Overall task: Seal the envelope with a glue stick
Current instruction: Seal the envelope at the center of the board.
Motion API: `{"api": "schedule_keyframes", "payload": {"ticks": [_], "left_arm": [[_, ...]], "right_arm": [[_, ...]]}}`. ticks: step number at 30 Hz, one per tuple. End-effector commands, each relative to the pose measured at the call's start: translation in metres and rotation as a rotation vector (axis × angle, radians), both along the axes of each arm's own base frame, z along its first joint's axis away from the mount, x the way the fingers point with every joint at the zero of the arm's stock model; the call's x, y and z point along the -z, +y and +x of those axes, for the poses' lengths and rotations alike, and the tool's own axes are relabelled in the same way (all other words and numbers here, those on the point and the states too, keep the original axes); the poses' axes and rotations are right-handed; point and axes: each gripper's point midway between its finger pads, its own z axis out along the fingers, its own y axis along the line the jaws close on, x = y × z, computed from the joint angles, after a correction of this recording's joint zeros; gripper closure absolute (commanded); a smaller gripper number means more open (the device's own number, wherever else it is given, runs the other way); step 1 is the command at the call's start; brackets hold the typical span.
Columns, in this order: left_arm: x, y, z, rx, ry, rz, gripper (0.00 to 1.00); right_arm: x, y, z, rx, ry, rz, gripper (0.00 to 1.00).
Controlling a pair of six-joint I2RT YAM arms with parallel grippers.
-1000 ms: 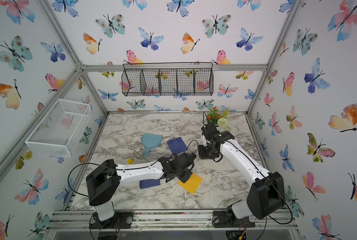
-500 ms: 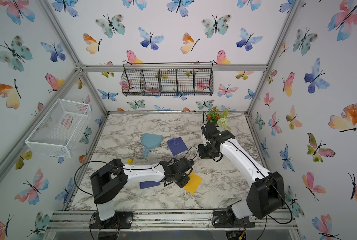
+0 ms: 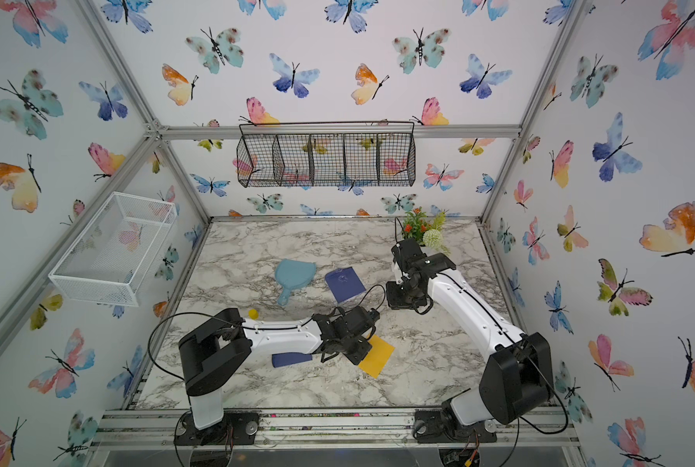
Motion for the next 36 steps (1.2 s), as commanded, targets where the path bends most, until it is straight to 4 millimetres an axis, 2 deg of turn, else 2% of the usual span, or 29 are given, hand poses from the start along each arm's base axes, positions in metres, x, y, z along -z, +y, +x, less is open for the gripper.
{"api": "schedule_keyframes", "payload": {"ticks": [1, 7, 11, 14, 18, 22, 26, 28, 33, 36], "left_arm": [[0.037, 0.016, -0.009, -0.007, 0.068, 0.091, 1.0], [0.04, 0.021, -0.004, -0.029, 0.066, 0.098, 1.0], [0.03, 0.02, 0.003, -0.041, 0.044, 0.062, 1.0], [0.011, 0.01, 0.01, -0.033, 0.012, 0.011, 1.0], [-0.025, -0.003, 0.02, -0.033, -0.03, -0.06, 0.98], [-0.053, -0.004, 0.025, -0.035, -0.055, -0.092, 0.94], [-0.054, 0.007, 0.011, -0.027, -0.001, -0.087, 0.9], [-0.049, 0.016, -0.004, -0.026, 0.057, -0.099, 0.86], [-0.029, 0.035, -0.038, -0.03, 0.196, -0.112, 0.69], [-0.02, 0.039, -0.052, -0.025, 0.26, -0.129, 0.6]], "right_arm": [[-0.004, -0.004, 0.002, 0.005, 0.002, -0.014, 0.98], [-0.004, -0.004, 0.0, 0.004, 0.004, -0.015, 0.98], [-0.005, -0.003, 0.002, 0.004, 0.0, -0.01, 0.98], [-0.008, -0.002, 0.005, 0.004, -0.009, -0.006, 0.98], [-0.013, -0.001, 0.009, 0.01, -0.028, -0.006, 0.98], [-0.016, -0.001, 0.011, 0.012, -0.04, -0.003, 0.98], [-0.017, -0.001, 0.012, 0.009, -0.046, -0.004, 0.98], [-0.018, -0.001, 0.012, 0.008, -0.048, -0.004, 0.98], [-0.019, 0.0, 0.011, 0.006, -0.048, 0.003, 0.98], [-0.02, -0.001, 0.011, 0.008, -0.053, 0.003, 0.98]]}}
